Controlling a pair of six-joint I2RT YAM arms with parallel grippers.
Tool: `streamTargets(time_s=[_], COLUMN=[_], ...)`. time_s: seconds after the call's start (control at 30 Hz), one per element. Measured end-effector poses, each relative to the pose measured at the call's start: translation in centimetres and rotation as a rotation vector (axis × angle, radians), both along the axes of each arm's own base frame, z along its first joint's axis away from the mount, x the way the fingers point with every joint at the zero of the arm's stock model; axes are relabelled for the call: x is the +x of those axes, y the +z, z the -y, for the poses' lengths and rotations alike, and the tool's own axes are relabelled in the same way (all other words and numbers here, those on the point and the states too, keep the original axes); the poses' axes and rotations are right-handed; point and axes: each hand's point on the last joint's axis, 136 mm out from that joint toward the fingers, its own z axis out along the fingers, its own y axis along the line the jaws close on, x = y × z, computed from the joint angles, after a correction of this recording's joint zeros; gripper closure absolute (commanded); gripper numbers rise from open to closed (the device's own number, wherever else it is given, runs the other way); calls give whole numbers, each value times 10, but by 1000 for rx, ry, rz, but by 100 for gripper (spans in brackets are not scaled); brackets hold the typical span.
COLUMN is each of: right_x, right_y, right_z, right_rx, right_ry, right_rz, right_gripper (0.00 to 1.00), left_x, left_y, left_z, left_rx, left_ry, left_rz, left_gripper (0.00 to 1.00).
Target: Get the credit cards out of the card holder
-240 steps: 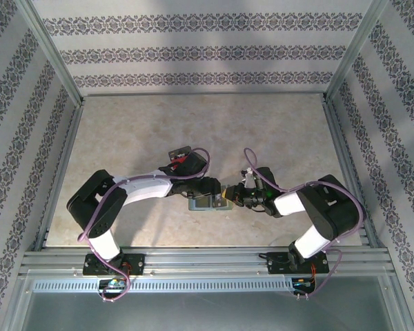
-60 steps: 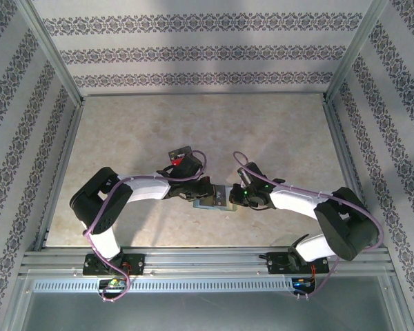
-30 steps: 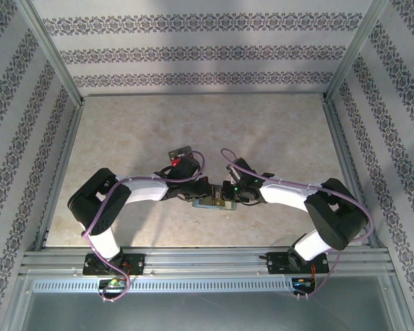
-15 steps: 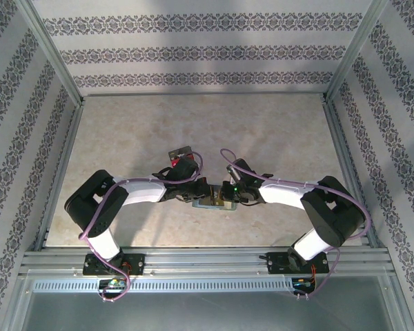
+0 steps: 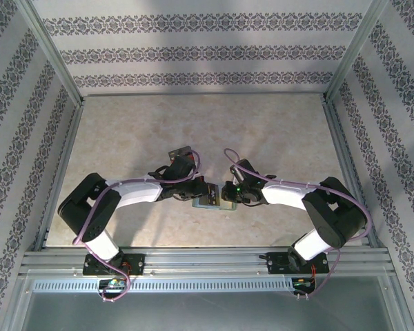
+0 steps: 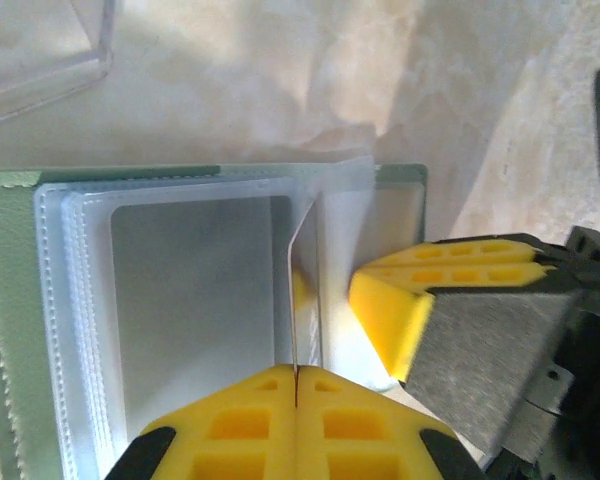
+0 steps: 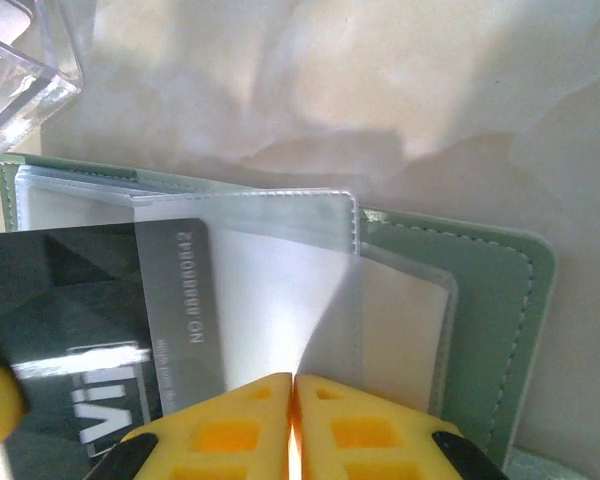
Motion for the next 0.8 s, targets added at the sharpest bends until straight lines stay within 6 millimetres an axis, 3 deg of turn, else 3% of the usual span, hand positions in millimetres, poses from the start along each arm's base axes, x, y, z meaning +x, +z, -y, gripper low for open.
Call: streamTargets(time_s=[0.4, 0.8], right_x=[1, 0], right_y=[1, 4], right_z=[10, 43], right_rx=[-8, -83], right_ry=[-23, -68], right_rz=[-7, -5], right_gripper=[88, 86], left_x=[-3, 14], left_y=[41, 95], left_z=[-8, -25], left_rx=[51, 282], left_ry=[-96, -279], left_rz=[101, 320], left_gripper=[100, 100])
